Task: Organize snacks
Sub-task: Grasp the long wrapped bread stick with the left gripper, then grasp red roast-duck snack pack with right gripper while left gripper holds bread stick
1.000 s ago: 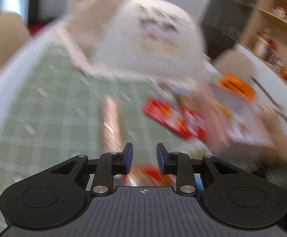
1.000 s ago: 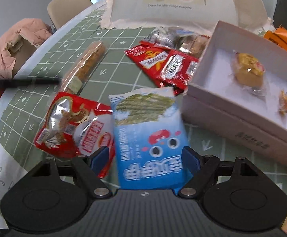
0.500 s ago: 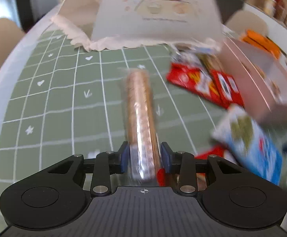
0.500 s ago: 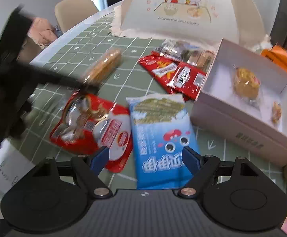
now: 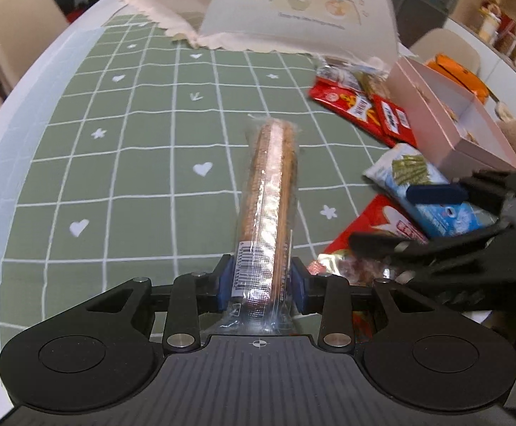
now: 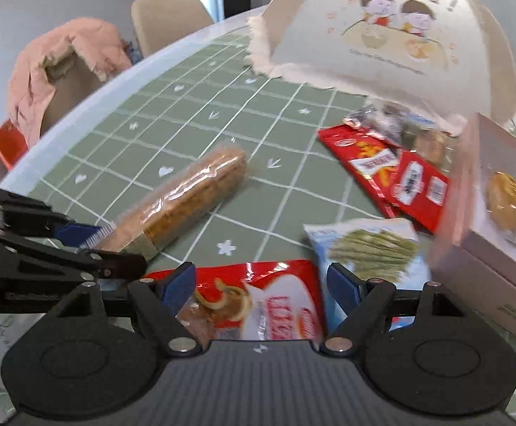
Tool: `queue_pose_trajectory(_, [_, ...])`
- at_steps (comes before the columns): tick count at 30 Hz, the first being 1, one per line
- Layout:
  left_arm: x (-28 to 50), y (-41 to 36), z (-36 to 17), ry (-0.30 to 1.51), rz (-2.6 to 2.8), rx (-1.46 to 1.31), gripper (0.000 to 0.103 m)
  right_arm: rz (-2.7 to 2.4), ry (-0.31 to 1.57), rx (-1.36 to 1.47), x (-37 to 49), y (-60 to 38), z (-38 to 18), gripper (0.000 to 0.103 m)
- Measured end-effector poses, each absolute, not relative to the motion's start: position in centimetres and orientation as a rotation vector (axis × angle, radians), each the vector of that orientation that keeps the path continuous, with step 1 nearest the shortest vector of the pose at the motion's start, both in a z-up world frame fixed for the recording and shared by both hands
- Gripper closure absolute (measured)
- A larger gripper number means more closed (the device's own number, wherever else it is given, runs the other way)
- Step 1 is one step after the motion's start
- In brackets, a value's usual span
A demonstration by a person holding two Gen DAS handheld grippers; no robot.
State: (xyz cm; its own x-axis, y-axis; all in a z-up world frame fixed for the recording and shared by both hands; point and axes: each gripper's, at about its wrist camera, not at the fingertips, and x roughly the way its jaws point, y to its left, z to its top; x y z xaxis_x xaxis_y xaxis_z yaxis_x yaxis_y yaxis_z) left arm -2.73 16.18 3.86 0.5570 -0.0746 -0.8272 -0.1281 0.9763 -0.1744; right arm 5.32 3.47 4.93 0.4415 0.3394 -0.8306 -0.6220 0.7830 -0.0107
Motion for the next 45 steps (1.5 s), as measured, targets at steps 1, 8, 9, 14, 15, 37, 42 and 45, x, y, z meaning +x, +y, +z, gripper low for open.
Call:
queue_pose_trajectory(1, [-2.8, 16.4, 3.9, 0.984, 0.04, -0.226, 0.064, 0.609, 0.922, -0.361, 4.7, 3.7, 4.8, 0.022])
queue_pose_trajectory(8, [-2.7, 16.1, 3.9, 0.987, 0.049, -0.237, 0.066, 0.624, 0.899, -0.442, -0.6, 0.0, 4.8, 0.019])
queue_pose_trajectory(9, [-2.7, 15.7, 3.9, 0.987, 0.041, -0.242, 0.066, 0.614, 0.907, -0.434, -1.0, -0.9, 4.9, 0.018])
queue_pose_trajectory(14, [-2.4, 13.6, 3.8, 0.995, -0.029, -0.259, 0.064, 0.536, 0.914, -0.392, -1.5, -5.3, 6.0, 0.017])
queue_pose_trajectory(15, [-2.3, 13.1, 3.7, 0.998, -0.046, -0.259, 0.063, 0.529, 0.905, -0.366, -1.2, -6.0, 6.5, 0.017])
queue_pose_trajectory(37, [-5.0, 14.4, 3.9, 0.996, 0.014, -0.327, 0.066, 0.585, 1.033, -0.176, 4.5, -0.9, 4.7, 0.015])
queue_pose_trajectory(42, [-3.9, 14.9, 4.5, 0.935, 0.06, -0.345, 0.066, 0.549, 0.986, -0.307, 0.4, -3.5, 4.3, 0.009])
queue_pose_trajectory(45, [-2.0, 15.1, 4.2, 0.926, 0.088, -0.323, 0.064, 0.514, 1.032, -0.239, -0.1, -5.6, 3.9, 0.008])
